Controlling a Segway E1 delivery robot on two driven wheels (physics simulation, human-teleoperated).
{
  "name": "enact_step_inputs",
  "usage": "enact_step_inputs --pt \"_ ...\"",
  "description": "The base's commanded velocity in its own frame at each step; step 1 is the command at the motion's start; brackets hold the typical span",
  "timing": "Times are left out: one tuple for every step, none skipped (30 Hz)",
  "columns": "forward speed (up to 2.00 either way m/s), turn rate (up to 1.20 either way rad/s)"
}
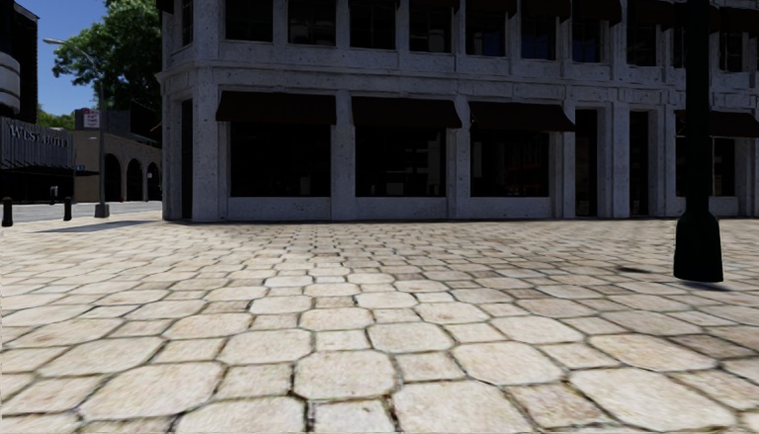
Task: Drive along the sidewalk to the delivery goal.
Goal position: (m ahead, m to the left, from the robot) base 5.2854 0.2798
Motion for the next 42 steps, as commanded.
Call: enact_step_inputs --pt "2.0 0.33" --pt "2.0 0.33" --pt "2.0 0.33" --pt "2.0 0.33" --pt "2.0 0.33" --pt "2.0 0.33" --pt "2.0 0.32" --pt "2.0 0.3" --pt "2.0 0.3" --pt "2.0 0.3" --pt "2.0 0.3" --pt "2.0 0.3" --pt "2.0 0.3" --pt "2.0 0.3" --pt "2.0 0.0" --pt "2.0 0.0" --pt "2.0 0.0" --pt "2.0 0.0" --pt "2.0 0.0" --pt "2.0 0.0" --pt "2.0 0.0" --pt "2.0 0.0" --pt "2.0 0.0" --pt "2.0 0.0" --pt "2.0 0.0" --pt "2.0 0.0" --pt "2.0 0.0" --pt "2.0 0.0" --pt "2.0 0.0" --pt "2.0 0.0" --pt "2.0 0.0" --pt "2.0 0.0" --pt "2.0 0.0" --pt "2.0 0.0" --pt "2.0 0.0" --pt "2.0 0.0" --pt "2.0 0.0" --pt "2.0 0.0" --pt "2.0 0.0" --pt "2.0 0.0" --pt "2.0 0.0" --pt "2.0 0.0"
